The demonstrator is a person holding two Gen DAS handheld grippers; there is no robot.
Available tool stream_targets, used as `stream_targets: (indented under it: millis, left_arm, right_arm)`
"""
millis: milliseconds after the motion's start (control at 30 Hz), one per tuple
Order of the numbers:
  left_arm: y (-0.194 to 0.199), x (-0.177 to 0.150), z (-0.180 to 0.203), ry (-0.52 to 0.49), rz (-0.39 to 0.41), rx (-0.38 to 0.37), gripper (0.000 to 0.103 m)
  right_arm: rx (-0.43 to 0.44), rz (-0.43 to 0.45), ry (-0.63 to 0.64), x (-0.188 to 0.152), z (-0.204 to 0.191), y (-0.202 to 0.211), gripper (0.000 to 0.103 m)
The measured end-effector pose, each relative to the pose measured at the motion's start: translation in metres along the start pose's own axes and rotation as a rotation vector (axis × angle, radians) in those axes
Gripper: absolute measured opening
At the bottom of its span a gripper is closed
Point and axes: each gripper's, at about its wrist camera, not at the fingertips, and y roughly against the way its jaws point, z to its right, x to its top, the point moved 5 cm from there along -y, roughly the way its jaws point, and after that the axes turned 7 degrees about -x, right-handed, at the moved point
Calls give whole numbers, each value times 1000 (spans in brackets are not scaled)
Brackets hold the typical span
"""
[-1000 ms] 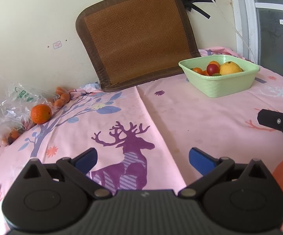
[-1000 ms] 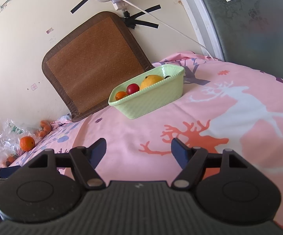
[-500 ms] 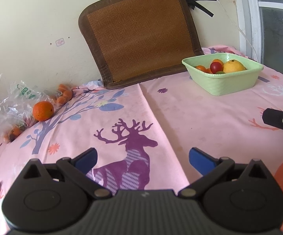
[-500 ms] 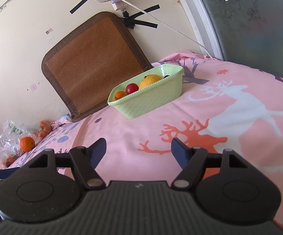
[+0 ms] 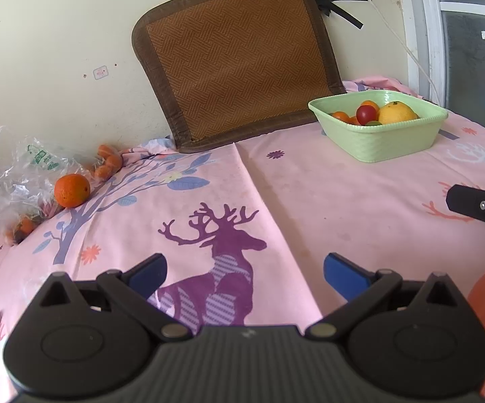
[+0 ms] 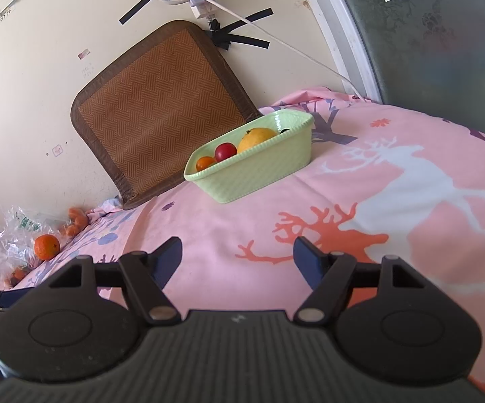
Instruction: Organize fruits
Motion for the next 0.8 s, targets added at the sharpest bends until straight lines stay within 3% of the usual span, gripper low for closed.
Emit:
stream_targets:
  millis: [800]
  left_arm:
    - [4,0,-1,10,9,-20,103]
  right_arm:
    - [1,3,1,0,-2,1,75]
